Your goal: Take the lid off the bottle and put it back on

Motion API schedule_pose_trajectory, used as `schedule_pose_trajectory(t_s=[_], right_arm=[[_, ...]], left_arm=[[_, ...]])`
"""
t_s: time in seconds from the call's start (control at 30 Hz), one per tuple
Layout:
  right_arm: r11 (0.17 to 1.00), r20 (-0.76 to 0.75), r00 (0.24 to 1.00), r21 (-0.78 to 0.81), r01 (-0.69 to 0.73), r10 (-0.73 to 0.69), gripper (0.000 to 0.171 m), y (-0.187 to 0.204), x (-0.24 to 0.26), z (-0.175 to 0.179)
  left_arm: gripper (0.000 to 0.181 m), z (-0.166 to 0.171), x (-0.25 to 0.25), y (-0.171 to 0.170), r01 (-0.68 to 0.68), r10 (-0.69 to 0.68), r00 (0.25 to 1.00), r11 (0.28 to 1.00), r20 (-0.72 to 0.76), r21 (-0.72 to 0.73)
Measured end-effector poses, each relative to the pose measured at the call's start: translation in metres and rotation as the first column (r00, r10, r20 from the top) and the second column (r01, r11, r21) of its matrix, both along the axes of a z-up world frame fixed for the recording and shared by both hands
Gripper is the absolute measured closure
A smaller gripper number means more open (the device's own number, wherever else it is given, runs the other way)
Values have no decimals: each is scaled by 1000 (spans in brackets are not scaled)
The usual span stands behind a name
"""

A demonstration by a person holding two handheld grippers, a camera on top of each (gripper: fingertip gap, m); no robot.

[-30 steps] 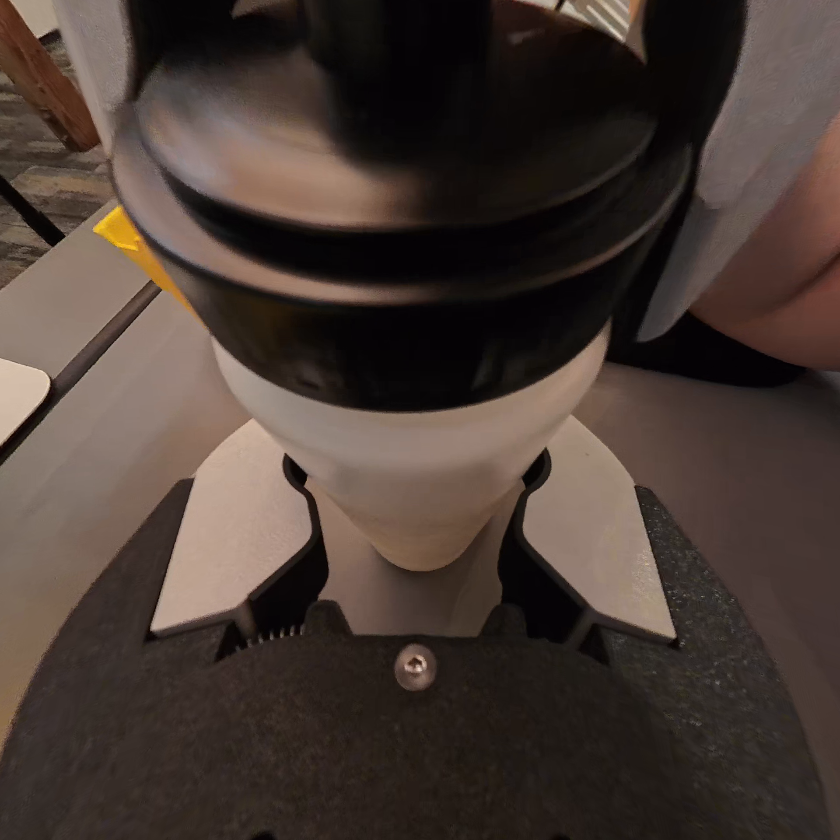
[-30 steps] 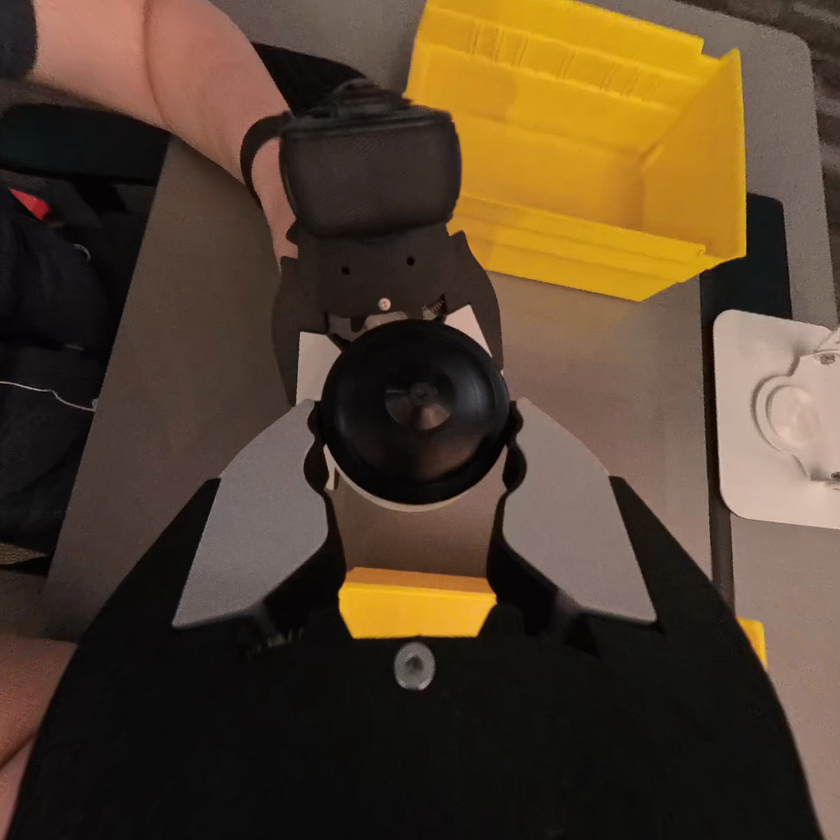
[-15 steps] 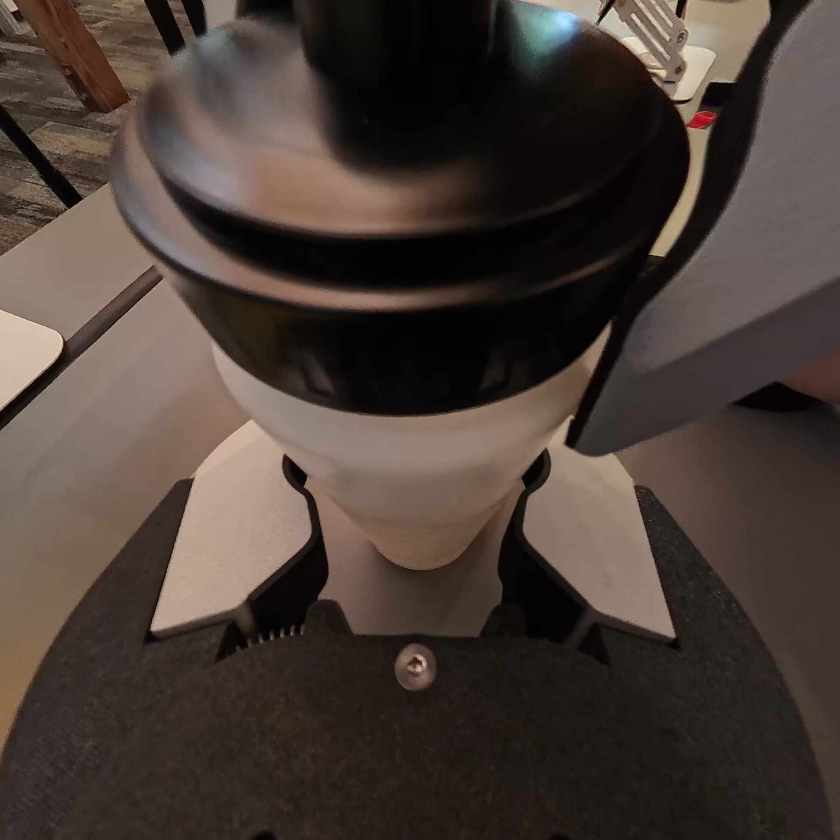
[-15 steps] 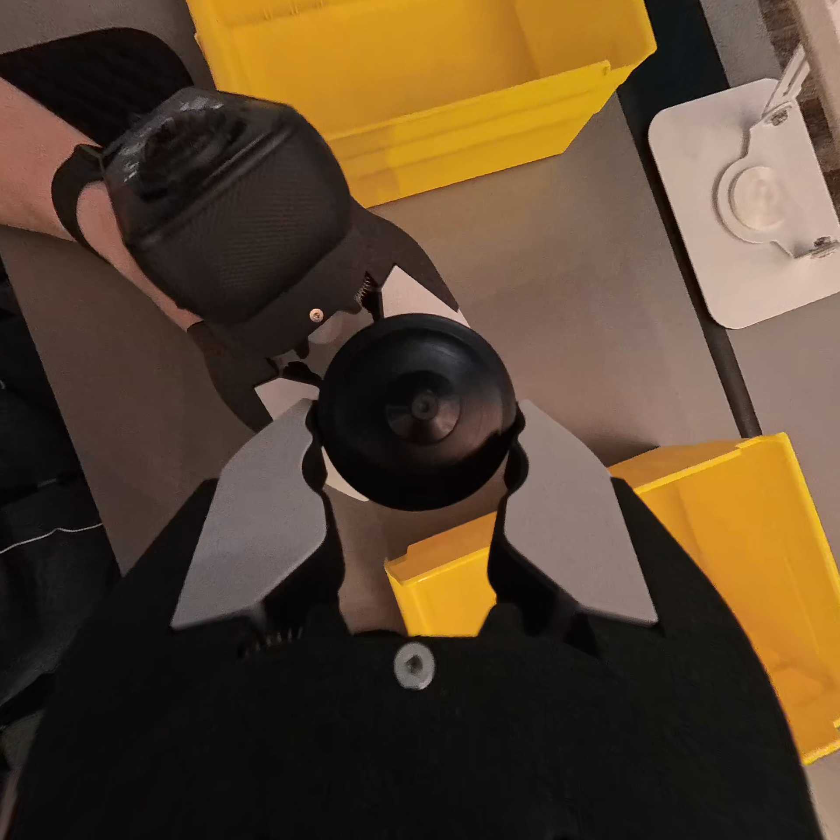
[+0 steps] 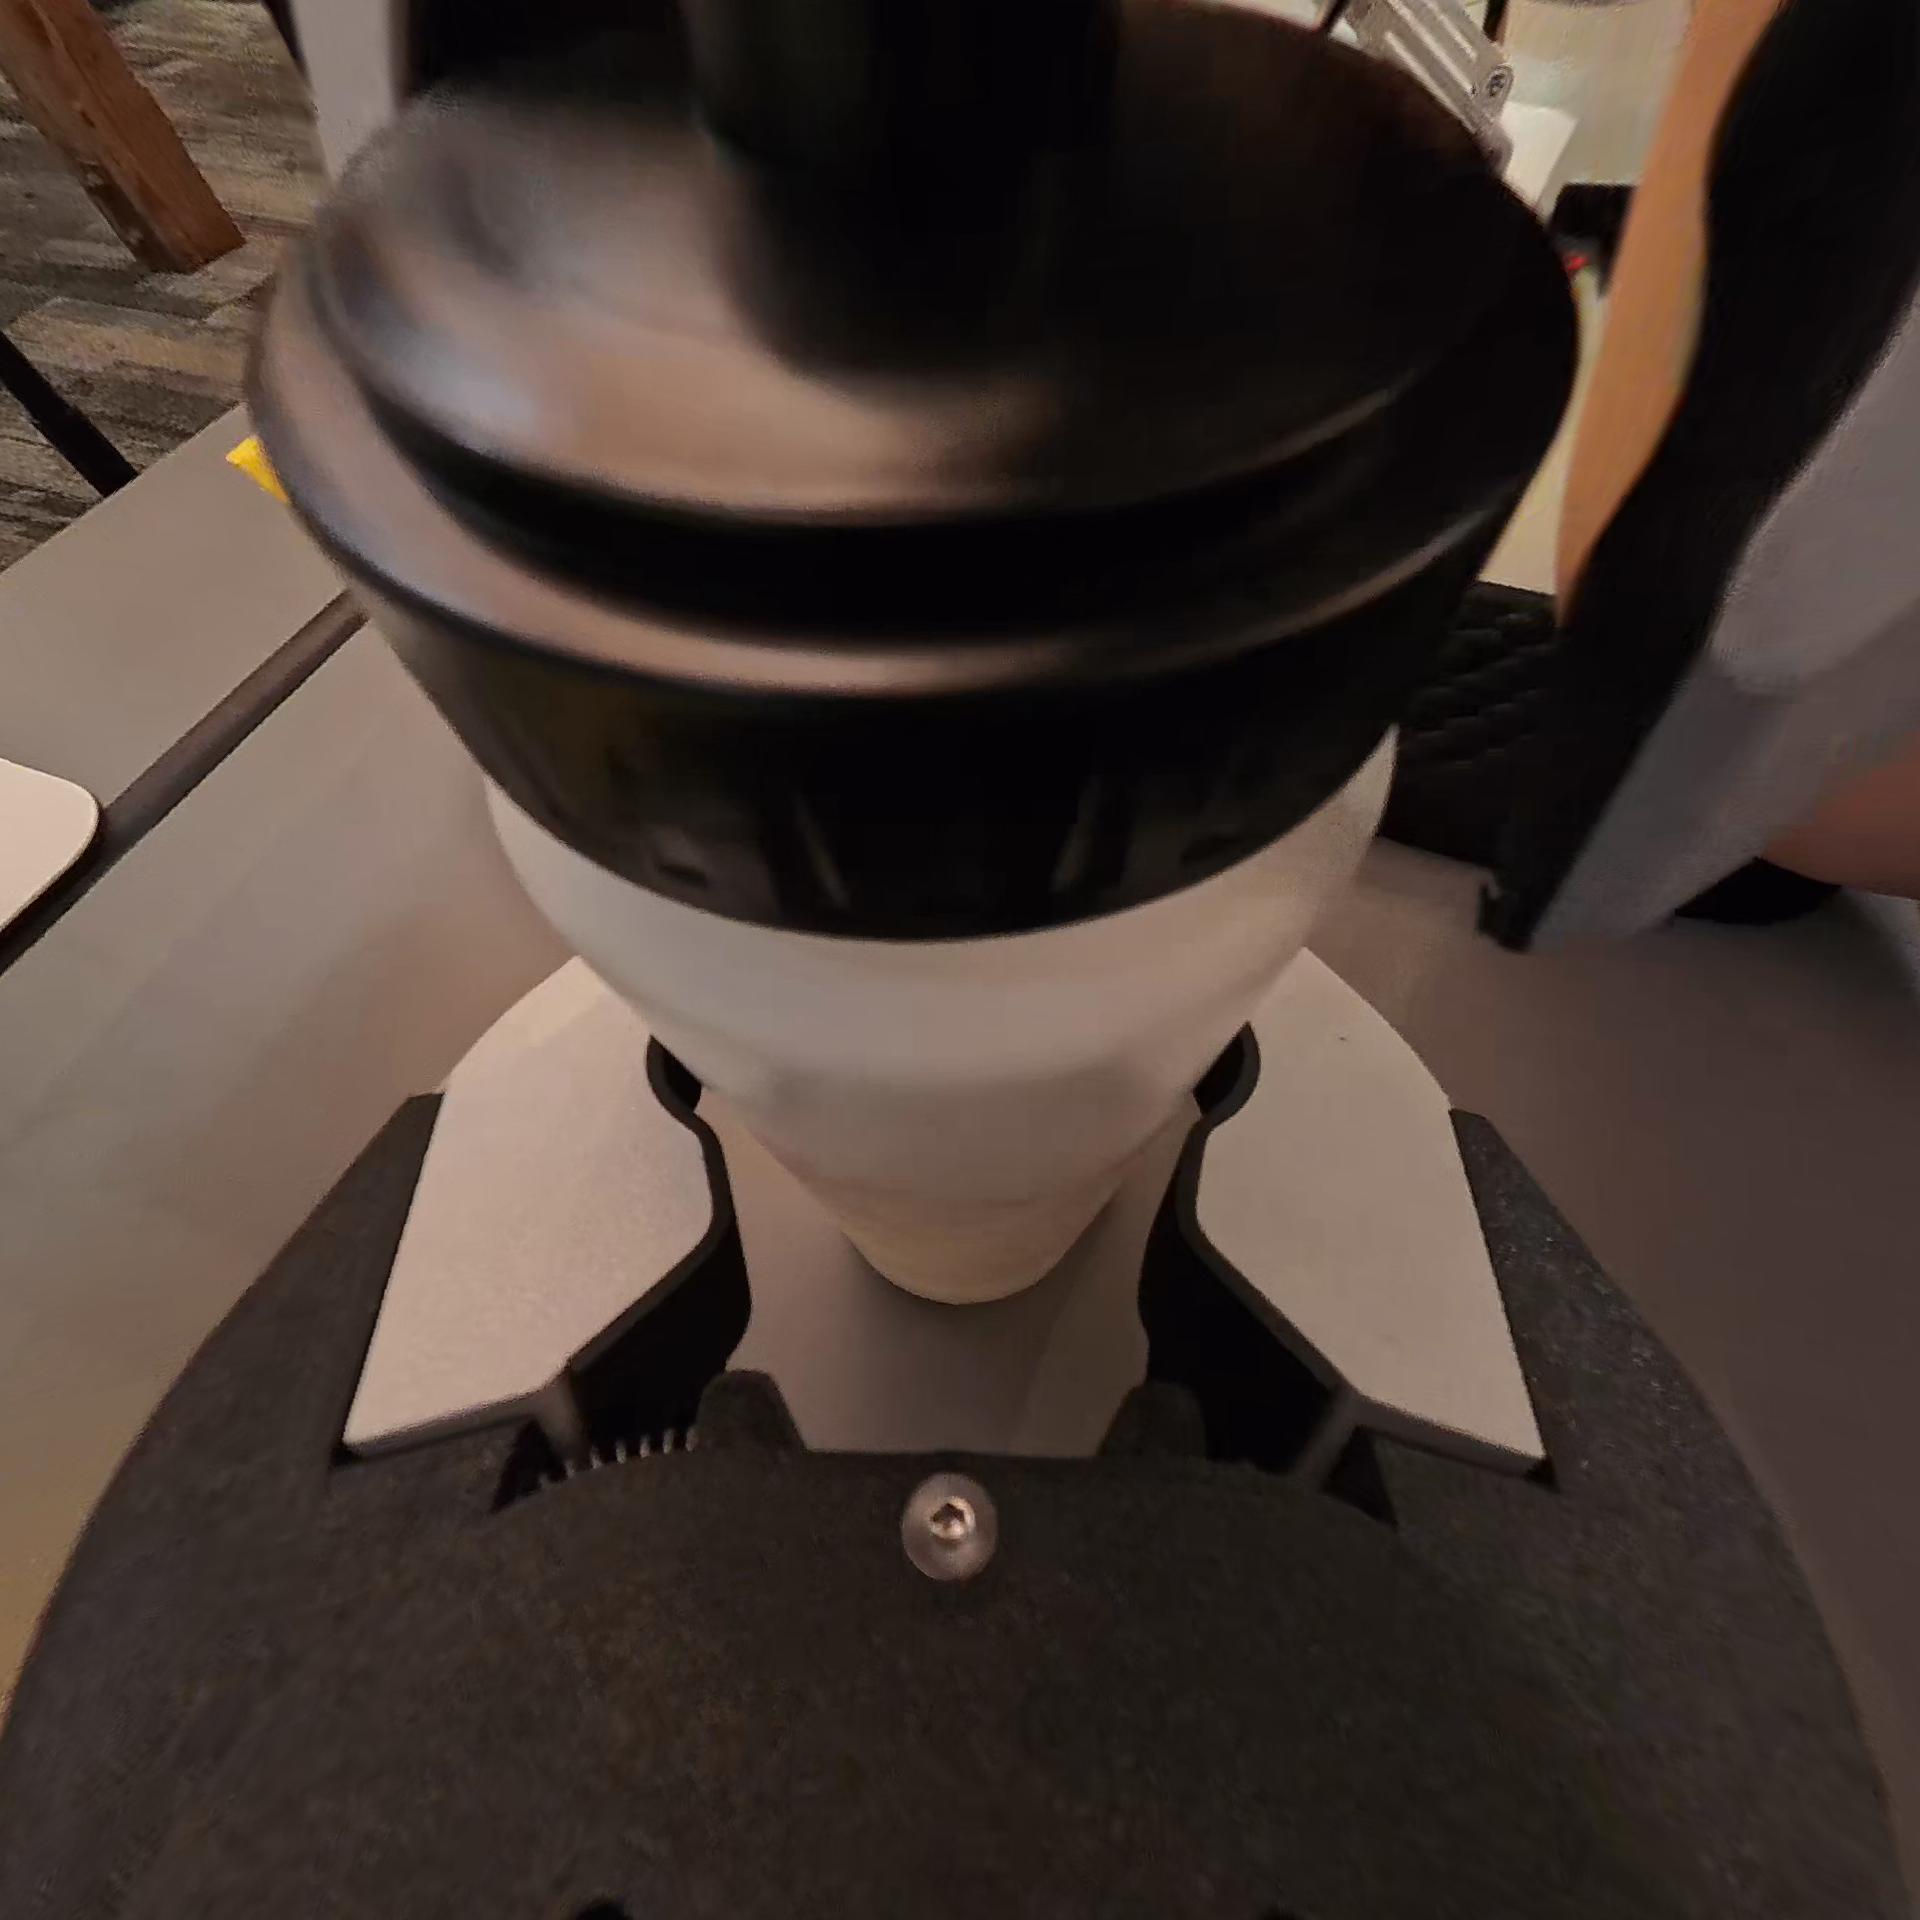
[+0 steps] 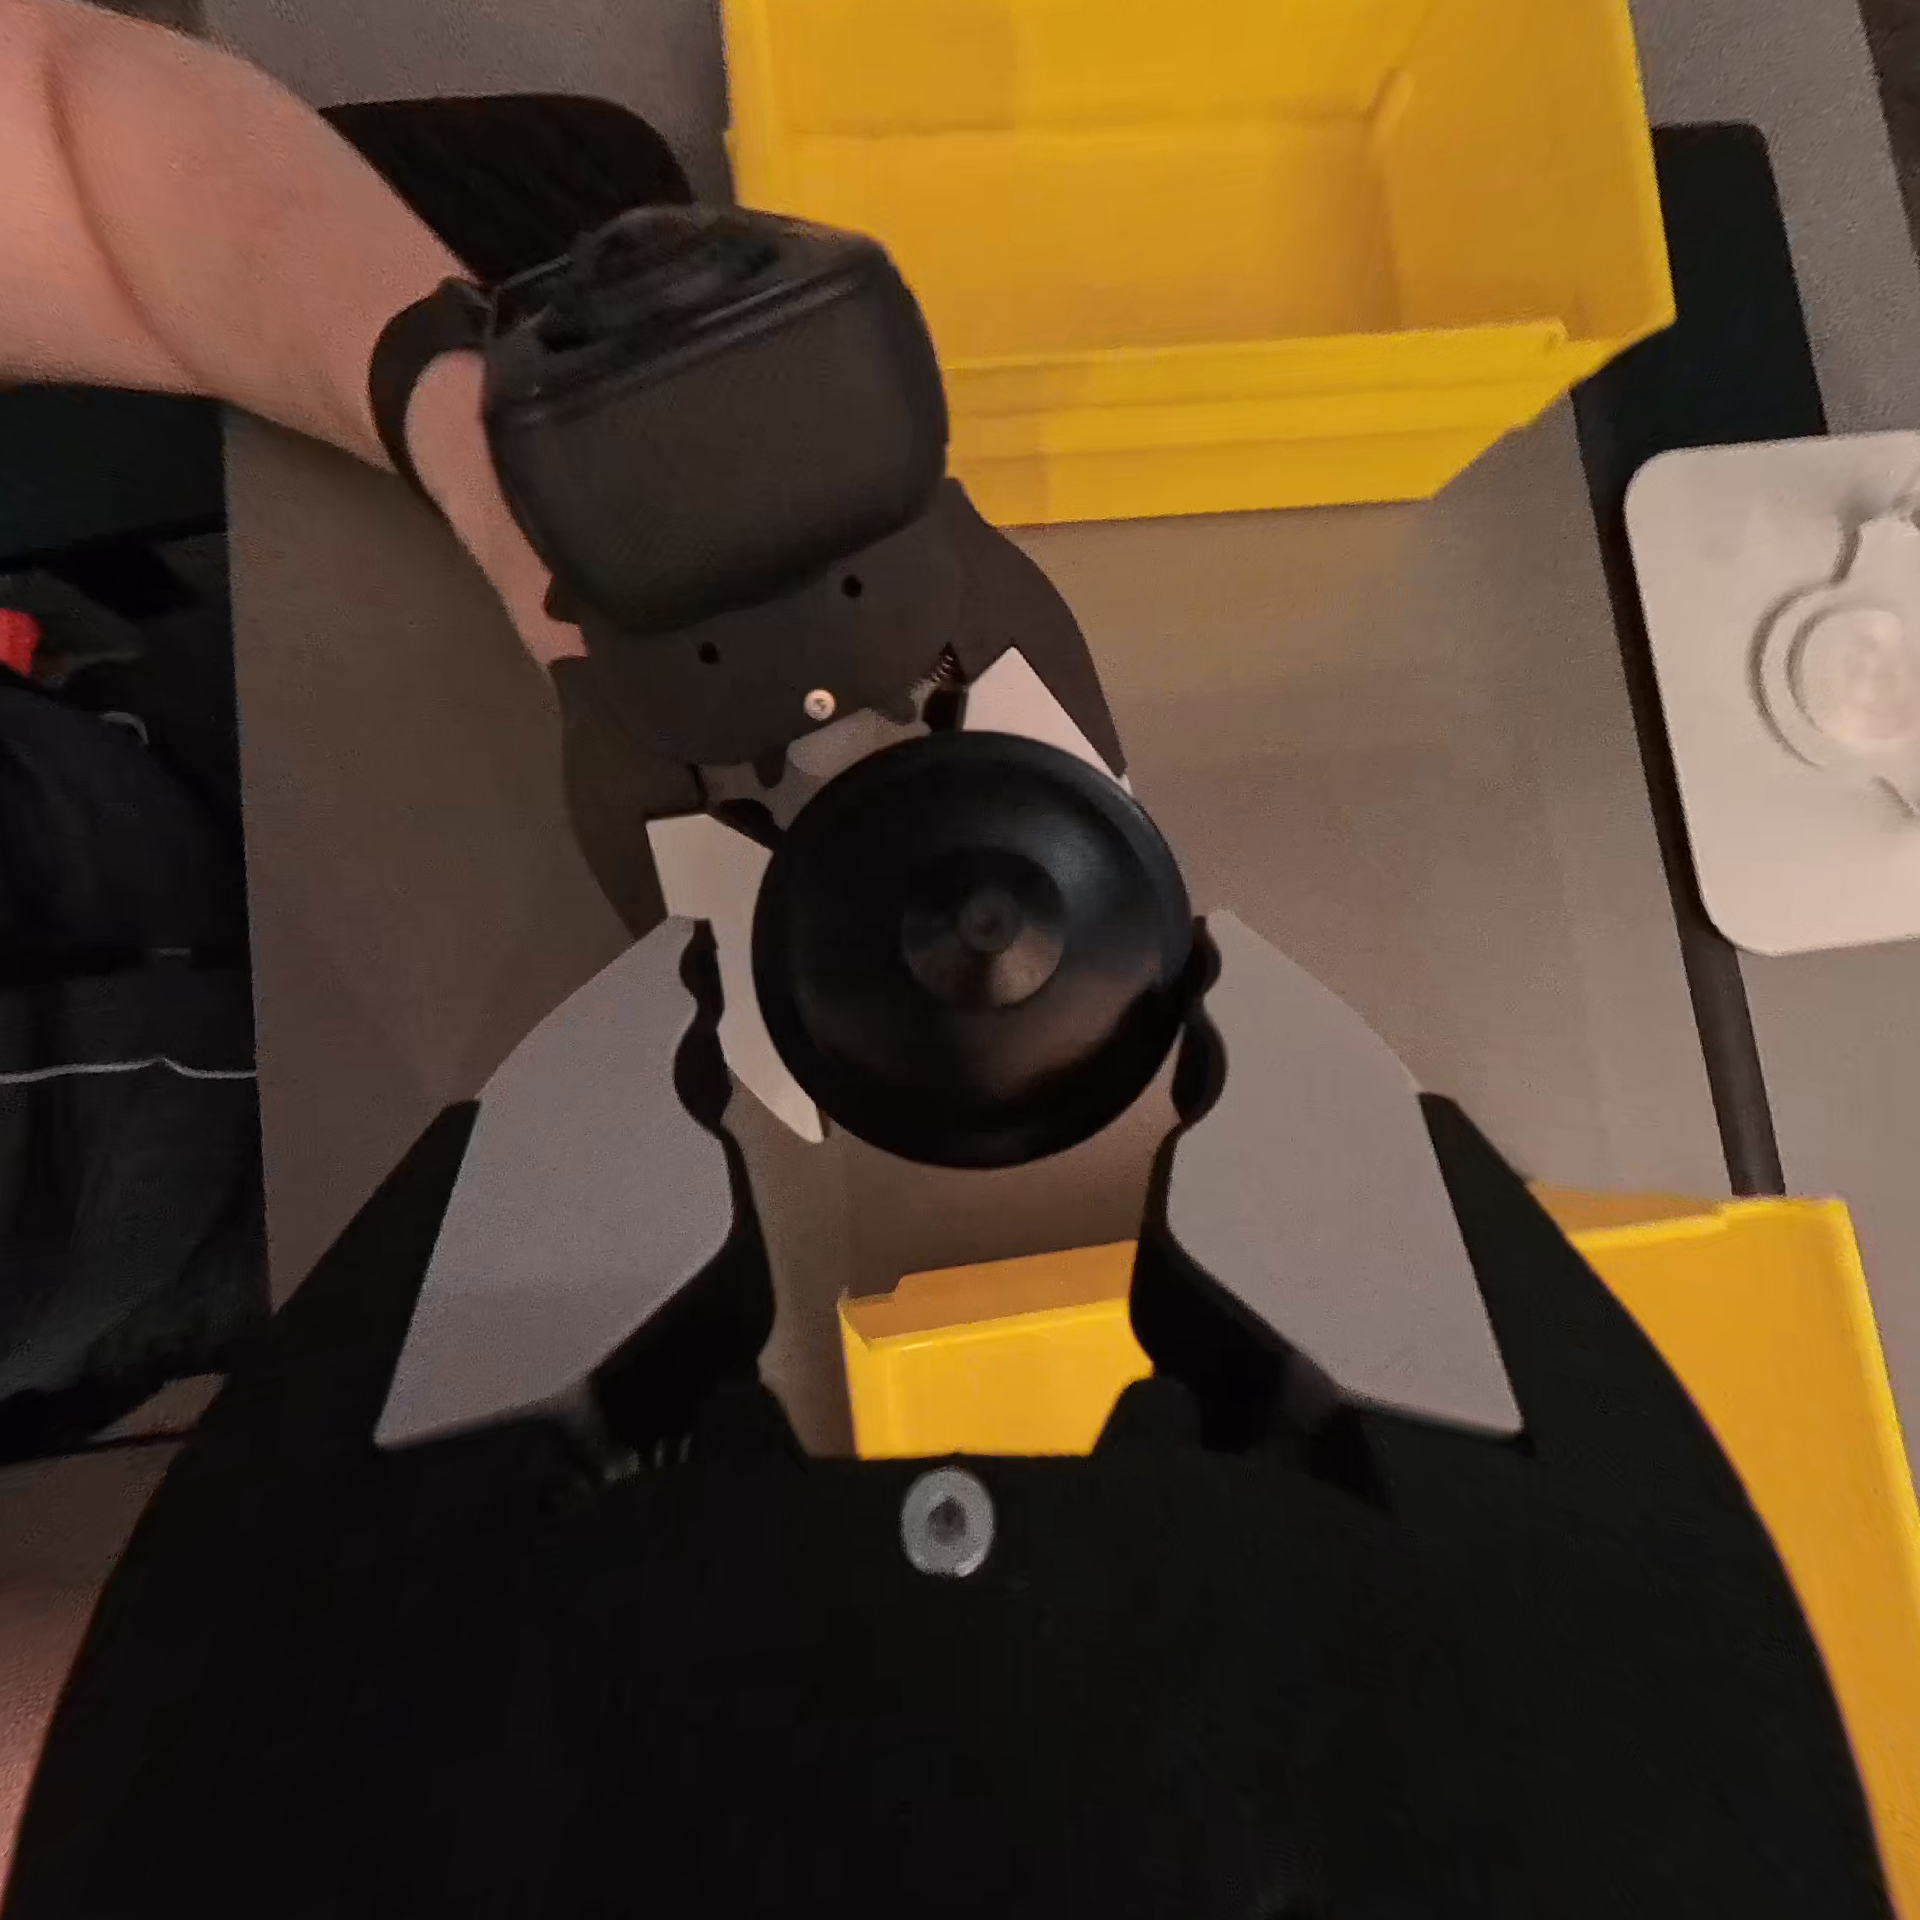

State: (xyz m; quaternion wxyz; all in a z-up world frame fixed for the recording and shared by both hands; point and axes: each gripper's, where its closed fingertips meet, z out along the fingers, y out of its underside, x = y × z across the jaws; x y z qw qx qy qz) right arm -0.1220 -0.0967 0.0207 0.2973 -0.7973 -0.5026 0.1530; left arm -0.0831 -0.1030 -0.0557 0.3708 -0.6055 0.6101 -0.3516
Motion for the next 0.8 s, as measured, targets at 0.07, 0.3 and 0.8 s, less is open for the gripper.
schedule_pose_trajectory(t_s=[0.07,0.3,0.8], right_arm=[[992,35,991,-15,129,-128,86,2,3,0],[994,79,991,-2,111,-110,93,-1,8,1],[945,-8,947,67,-319,320,94,-29,8,10]], left_arm=[[86,0,0,0,-6,6,1000,1000,3,0],[86,0,-1,-6,41,-40,999,999,-14,18],[86,-1,1,-33,191,-191,981,982,-17,-1]])
